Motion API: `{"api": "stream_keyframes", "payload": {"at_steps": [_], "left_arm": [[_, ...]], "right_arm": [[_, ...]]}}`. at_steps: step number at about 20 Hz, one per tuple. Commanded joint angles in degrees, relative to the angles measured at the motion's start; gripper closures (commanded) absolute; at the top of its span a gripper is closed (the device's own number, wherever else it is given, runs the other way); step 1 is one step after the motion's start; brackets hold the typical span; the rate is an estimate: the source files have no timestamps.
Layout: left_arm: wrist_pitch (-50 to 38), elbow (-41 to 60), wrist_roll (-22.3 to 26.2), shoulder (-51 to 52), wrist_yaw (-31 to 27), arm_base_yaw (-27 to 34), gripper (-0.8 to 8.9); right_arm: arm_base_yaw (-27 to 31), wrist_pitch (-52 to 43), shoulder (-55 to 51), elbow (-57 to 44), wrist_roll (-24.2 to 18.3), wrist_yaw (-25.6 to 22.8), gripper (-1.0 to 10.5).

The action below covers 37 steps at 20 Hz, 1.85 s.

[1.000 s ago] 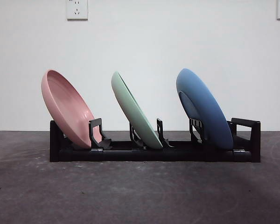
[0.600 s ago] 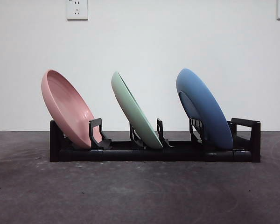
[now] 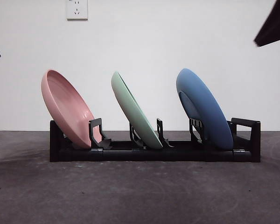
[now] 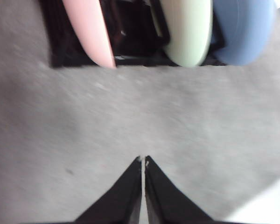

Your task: Place the plate

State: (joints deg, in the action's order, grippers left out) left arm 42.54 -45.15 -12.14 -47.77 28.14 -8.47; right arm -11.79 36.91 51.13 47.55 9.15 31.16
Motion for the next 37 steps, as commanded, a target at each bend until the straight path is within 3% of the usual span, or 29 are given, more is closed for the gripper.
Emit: {"api": "stream_keyframes", "payload": {"at_steps": [1,3,5,7,14,17,24,29,37], "left_arm": [[-0.63,-1.42,3.21,-1.38,-5.07,-1.79,8.03],[-1.99,-1.42,5.16,-1.44,-6.99,-3.21,7.25],[-3.58,-1.42,5.42,-1.44,-6.97,-3.87,5.57],[-4.07,-1.42,5.4,-1.38,-6.97,-4.31,4.99],[-3.85,-1.42,5.03,-1.16,-6.95,-4.42,5.0],[-4.04,-1.42,5.03,-1.16,-6.93,-4.42,5.01],[-4.48,-1.42,5.03,-1.16,-6.93,-4.42,5.0],[-4.96,-1.42,5.05,-1.16,-6.93,-4.42,5.0],[-4.94,-1.42,5.05,-1.16,-6.95,-4.42,5.0]], "right_arm": [[-1.95,-0.33,3.21,2.47,-2.27,-0.17,9.3],[-3.87,-0.61,5.79,3.93,-2.67,-0.17,8.9],[-5.33,-0.48,7.56,4.92,-2.71,-2.47,6.7],[-6.32,0.85,8.24,5.84,-2.45,-4.7,5.0],[-6.95,10.6,13.55,19.26,3.08,-6.75,5.9],[-7.02,15.52,21.62,29.4,2.23,-6.95,6.3],[-8.55,15.43,40.28,43.98,0.02,-10.25,6.5],[-10.25,12.59,46.84,46.21,-1.77,-14.82,6.6],[-10.62,11.67,48.13,46.21,-2.16,-15.1,8.8]]}}
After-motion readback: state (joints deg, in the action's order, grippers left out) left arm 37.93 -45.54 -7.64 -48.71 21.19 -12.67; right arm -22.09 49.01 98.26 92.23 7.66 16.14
